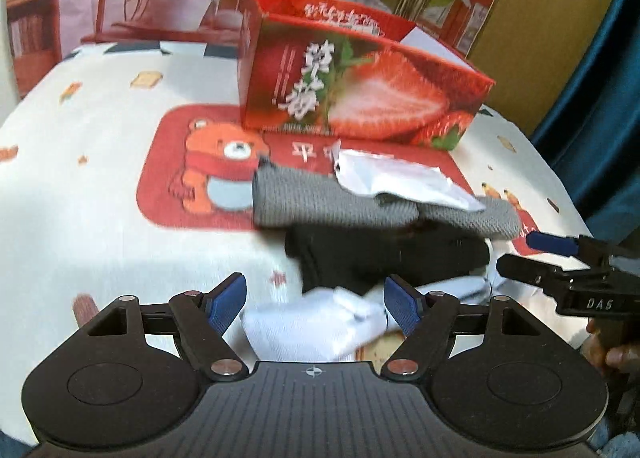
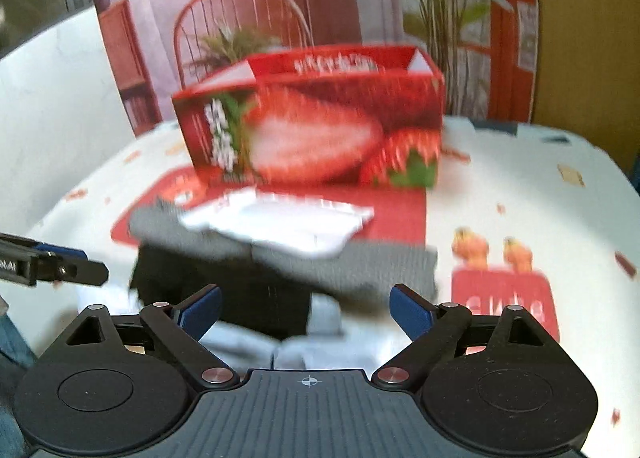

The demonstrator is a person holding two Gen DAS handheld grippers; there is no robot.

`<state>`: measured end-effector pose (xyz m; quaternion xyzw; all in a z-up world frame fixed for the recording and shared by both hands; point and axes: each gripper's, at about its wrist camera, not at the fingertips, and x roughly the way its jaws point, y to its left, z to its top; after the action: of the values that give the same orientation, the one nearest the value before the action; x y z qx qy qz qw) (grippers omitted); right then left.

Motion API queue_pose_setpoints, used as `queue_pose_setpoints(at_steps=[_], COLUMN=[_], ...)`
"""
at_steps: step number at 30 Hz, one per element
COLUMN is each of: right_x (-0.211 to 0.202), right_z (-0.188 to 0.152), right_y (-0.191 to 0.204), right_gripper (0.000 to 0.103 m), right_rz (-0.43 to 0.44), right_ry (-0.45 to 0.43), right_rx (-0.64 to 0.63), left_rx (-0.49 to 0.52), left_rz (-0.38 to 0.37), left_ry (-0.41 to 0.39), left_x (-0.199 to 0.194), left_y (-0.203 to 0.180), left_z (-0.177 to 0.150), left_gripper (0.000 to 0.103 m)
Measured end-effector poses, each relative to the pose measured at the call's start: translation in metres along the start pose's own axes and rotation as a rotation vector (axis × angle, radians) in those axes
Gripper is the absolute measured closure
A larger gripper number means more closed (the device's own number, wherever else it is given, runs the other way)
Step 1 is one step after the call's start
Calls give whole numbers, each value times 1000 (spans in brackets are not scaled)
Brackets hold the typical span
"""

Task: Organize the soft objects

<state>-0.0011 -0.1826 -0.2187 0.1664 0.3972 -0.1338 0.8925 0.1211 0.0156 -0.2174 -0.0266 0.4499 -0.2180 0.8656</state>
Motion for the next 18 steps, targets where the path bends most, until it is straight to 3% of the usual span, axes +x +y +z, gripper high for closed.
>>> queue_pose_setpoints(at_steps=[3,9,13,18], right_x=[-1,6,11,14], right_z=[-11,-22,-27,-27], right_y=[-3,-4,-1,1], right_gripper=[17,19,19,21], right_rz=[-11,-44,-57,-61], right_ry=[17,53,73,81], right_rx=[19,30,12,-2], left_rx=[0,-9,-26,-80], left_rz=[10,18,20,0], left_ry=[2,37,49,4], left_x=[0,4,6,-6], left_y=[0,0,1,9], left_z=[-7,-16,-20,-14], left_gripper=[26,40,41,40])
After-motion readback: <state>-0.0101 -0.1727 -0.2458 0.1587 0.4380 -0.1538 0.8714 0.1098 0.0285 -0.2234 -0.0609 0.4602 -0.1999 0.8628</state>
